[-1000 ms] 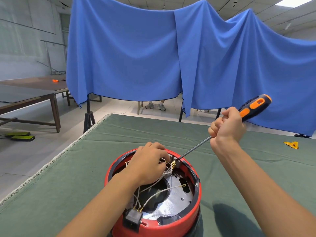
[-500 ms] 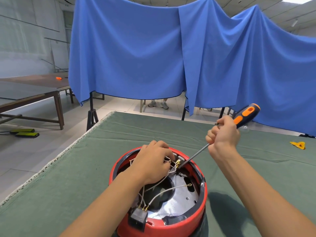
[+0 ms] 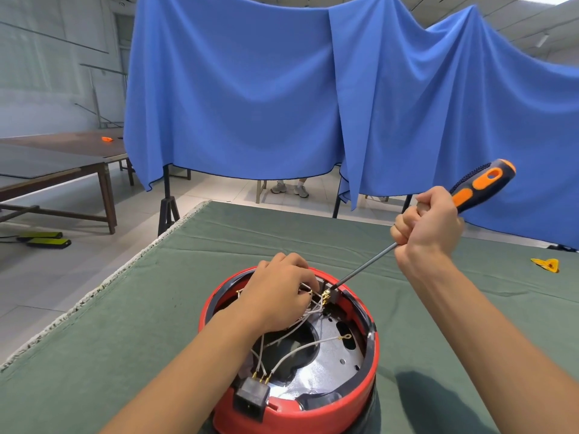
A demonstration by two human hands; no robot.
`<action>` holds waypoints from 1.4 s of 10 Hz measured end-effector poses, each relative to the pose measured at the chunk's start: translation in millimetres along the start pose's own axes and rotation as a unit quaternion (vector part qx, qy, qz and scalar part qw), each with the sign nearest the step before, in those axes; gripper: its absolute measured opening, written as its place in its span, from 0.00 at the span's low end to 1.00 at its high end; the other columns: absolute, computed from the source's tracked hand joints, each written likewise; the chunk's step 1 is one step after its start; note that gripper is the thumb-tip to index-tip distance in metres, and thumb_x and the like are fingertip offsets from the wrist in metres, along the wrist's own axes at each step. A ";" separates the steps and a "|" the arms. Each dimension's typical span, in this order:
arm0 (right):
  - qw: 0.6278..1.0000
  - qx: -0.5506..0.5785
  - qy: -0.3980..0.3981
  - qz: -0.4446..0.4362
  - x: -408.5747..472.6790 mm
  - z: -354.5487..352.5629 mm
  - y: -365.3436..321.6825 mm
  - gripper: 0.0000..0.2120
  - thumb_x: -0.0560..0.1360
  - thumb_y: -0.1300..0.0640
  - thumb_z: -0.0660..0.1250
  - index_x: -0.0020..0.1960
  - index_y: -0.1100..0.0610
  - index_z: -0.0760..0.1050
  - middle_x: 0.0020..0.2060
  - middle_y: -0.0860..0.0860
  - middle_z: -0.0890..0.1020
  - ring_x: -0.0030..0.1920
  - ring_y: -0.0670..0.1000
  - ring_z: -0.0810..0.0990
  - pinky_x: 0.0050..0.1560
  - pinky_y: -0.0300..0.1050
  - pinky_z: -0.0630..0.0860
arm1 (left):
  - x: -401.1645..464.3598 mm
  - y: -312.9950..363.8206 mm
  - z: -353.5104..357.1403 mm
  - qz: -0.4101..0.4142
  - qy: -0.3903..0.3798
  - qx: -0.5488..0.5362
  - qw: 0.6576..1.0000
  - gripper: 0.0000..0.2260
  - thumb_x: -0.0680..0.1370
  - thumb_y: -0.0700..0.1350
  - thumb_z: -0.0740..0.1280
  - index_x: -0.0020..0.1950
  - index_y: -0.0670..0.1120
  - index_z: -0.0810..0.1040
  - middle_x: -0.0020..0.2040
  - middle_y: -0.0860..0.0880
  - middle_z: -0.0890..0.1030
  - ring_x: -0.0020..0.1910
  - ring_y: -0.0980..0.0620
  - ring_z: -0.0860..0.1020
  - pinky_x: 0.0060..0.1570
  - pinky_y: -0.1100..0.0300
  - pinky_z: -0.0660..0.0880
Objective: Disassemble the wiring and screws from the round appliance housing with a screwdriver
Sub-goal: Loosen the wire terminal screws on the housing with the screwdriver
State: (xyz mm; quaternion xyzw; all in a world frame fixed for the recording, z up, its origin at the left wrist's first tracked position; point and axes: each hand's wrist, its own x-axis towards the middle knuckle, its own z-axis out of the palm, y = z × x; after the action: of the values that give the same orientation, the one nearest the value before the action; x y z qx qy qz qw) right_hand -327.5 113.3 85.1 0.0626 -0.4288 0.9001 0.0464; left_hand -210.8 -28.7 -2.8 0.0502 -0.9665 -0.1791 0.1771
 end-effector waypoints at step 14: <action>0.984 -0.021 0.141 0.109 35.9 -23.1 18.0 0.11 0.69 0.65 0.57 0.35 0.55 0.55 0.16 0.47 0.56 0.17 0.47 0.53 0.21 0.32 0.52 | 2.1 2.2 -1.2 -0.004 -0.017 0.024 1.000 0.14 0.76 0.43 0.60 0.56 0.56 0.79 0.65 0.56 0.70 0.64 0.55 0.64 0.63 0.56 0.59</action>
State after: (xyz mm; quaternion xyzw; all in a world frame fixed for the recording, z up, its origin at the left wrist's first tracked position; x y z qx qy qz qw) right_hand -367.1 121.1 62.3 -0.1132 -0.4411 0.8902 0.0098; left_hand -212.4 -27.4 -0.2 0.0552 -0.9732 -0.1577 0.1583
